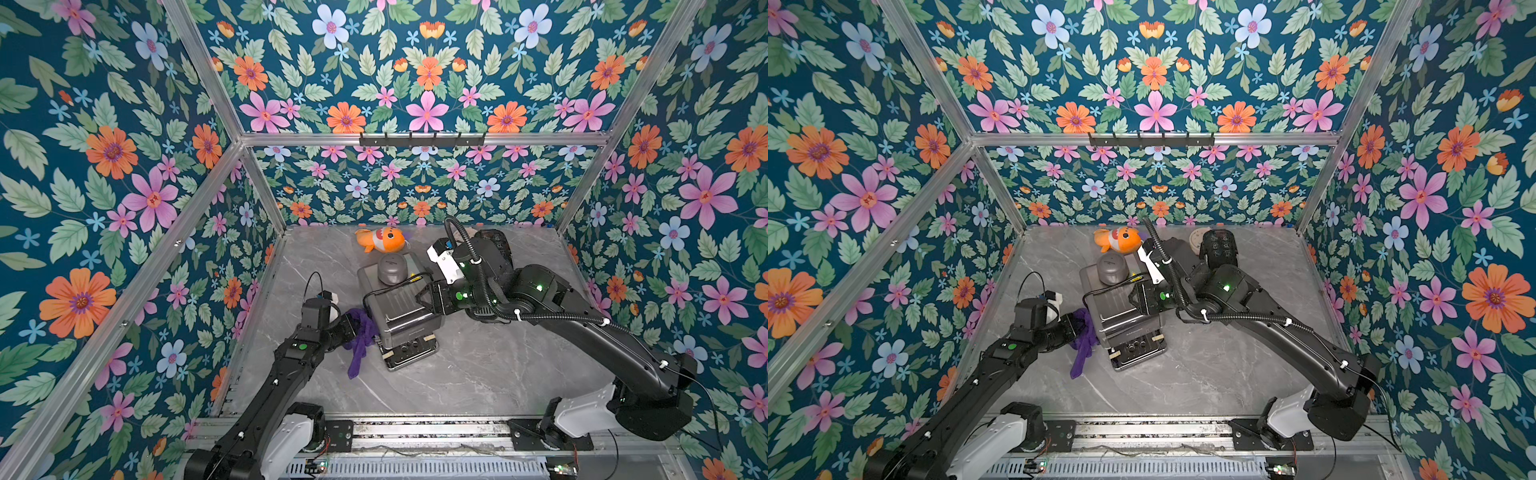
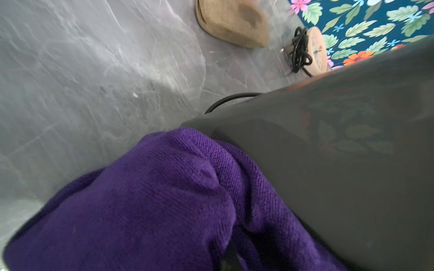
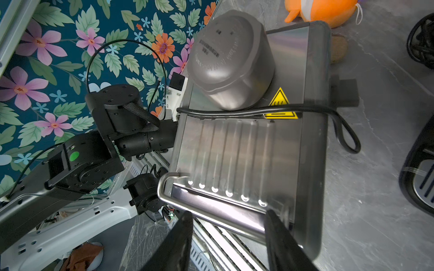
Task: Wipe the surface of a coffee machine
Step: Wipe the dirt from the surface of the coffee machine, then adjust the cleaning item.
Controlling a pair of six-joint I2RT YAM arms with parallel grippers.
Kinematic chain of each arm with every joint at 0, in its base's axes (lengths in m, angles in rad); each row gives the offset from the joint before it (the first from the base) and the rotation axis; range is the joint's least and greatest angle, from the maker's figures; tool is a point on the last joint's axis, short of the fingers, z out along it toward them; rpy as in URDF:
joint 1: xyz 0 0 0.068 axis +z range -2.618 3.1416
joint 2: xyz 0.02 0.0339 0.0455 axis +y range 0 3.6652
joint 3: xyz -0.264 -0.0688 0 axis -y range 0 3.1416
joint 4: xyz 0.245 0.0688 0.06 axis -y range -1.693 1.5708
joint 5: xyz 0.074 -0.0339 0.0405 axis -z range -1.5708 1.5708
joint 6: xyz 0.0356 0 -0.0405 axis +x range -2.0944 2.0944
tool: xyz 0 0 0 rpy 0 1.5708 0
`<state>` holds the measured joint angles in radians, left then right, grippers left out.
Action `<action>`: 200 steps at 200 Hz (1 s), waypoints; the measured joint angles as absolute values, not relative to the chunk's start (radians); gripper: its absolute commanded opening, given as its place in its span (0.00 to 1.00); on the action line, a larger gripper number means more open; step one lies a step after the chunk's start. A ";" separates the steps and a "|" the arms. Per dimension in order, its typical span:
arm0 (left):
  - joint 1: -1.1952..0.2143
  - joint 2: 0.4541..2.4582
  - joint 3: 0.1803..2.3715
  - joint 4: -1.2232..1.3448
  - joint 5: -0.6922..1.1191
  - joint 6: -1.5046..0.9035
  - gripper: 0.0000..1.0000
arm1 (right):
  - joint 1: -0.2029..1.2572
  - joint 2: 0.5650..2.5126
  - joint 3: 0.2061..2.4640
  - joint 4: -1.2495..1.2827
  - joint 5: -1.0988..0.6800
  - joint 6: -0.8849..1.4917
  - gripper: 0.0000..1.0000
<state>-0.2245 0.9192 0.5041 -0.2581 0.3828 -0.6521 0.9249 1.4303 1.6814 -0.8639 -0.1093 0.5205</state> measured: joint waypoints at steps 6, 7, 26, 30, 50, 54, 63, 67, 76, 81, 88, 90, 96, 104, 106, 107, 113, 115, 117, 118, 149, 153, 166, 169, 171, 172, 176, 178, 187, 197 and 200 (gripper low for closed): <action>-0.219 0.923 0.507 -0.258 0.384 -0.651 0.00 | 0.925 1.430 1.681 -0.864 -0.109 0.521 0.51; -0.217 0.923 0.508 -0.259 0.384 -0.649 0.00 | 0.925 1.430 1.681 -0.865 -0.109 0.521 0.51; -0.185 0.907 0.554 -0.297 0.368 -0.621 0.00 | 0.925 1.427 1.681 -0.867 -0.109 0.521 0.51; -0.178 0.897 0.569 -0.307 0.360 -0.614 0.00 | 0.925 1.425 1.681 -0.867 -0.109 0.521 0.51; -0.154 0.838 0.664 -0.366 0.304 -0.571 0.00 | 0.925 1.409 1.681 -0.867 -0.101 0.519 0.54; -0.152 0.825 0.687 -0.377 0.291 -0.564 0.00 | 0.925 1.404 1.681 -0.867 -0.101 0.517 0.56; -0.150 0.802 0.733 -0.397 0.270 -0.543 0.00 | 0.925 1.394 1.681 -0.865 -0.100 0.511 0.61; -0.150 0.791 0.758 -0.407 0.263 -0.534 0.00 | 0.925 1.388 1.681 -0.863 -0.098 0.507 0.63; -0.150 0.768 0.805 -0.422 0.263 -0.512 0.00 | 0.925 1.376 1.681 -0.854 -0.099 0.495 0.70; -0.150 0.755 0.829 -0.422 0.266 -0.500 0.00 | 0.925 1.368 1.681 -0.844 -0.099 0.492 0.71; -0.150 0.739 0.859 -0.418 0.283 -0.486 0.00 | 0.925 1.357 1.679 -0.822 -0.103 0.479 0.74; -0.150 0.736 0.868 -0.416 0.291 -0.482 0.00 | 0.925 1.355 1.678 -0.817 -0.104 0.475 0.74; -0.149 0.725 0.889 -0.405 0.322 -0.469 0.00 | 0.925 1.346 1.675 -0.796 -0.114 0.462 0.75; -0.150 0.719 0.910 -0.382 0.381 -0.465 0.00 | 0.925 1.335 1.671 -0.767 -0.133 0.450 0.77; -0.150 0.717 0.914 -0.377 0.395 -0.466 0.00 | 0.925 1.332 1.670 -0.759 -0.139 0.445 0.77; -0.150 0.715 0.917 -0.371 0.408 -0.465 0.00 | 0.925 1.331 1.670 -0.754 -0.143 0.441 0.77; -0.151 0.713 0.927 -0.345 0.465 -0.466 0.00 | 0.925 1.324 1.666 -0.727 -0.160 0.432 0.78; -0.151 0.713 0.930 -0.334 0.488 -0.467 0.00 | 0.925 1.322 1.665 -0.717 -0.167 0.427 0.80; -0.151 0.713 0.932 -0.326 0.504 -0.468 0.00 | 0.925 1.320 1.664 -0.710 -0.172 0.423 0.84; -0.152 0.713 0.933 -0.317 0.519 -0.470 0.00 | 0.925 1.320 1.664 -0.706 -0.174 0.421 0.85; -0.189 0.717 0.939 -0.108 0.798 -0.573 0.00 | 0.925 1.295 1.641 -0.559 -0.279 0.374 0.89; -0.196 0.715 0.941 -0.084 0.826 -0.586 0.00 | 0.925 1.292 1.636 -0.542 -0.290 0.369 0.91; -0.212 0.708 0.944 -0.004 0.902 -0.627 0.00 | 0.926 1.280 1.617 -0.476 -0.334 0.363 0.93; -0.216 0.707 0.943 0.018 0.917 -0.637 0.00 | 0.927 1.278 1.611 -0.459 -0.342 0.361 0.97; -0.218 0.707 0.943 0.033 0.928 -0.645 0.00 | 0.928 1.276 1.608 -0.449 -0.348 0.359 0.98; -0.220 0.707 0.943 0.044 0.934 -0.650 0.00 | 0.928 1.275 1.607 -0.445 -0.350 0.359 0.98; -0.225 0.705 0.941 0.073 0.952 -0.666 0.00 | 0.930 1.272 1.600 -0.427 -0.361 0.358 0.99; -0.227 0.703 0.939 0.089 0.962 -0.677 0.00 | 0.931 1.271 1.597 -0.418 -0.367 0.357 0.99; -0.236 0.702 0.932 0.156 0.997 -0.717 0.00 | 0.939 1.267 1.587 -0.378 -0.389 0.352 0.99; -0.242 0.704 0.922 0.229 1.026 -0.763 0.00 | 0.947 1.267 1.583 -0.346 -0.405 0.341 0.99; -0.244 0.705 0.918 0.249 1.033 -0.780 0.00 | 0.949 1.268 1.583 -0.338 -0.410 0.339 0.99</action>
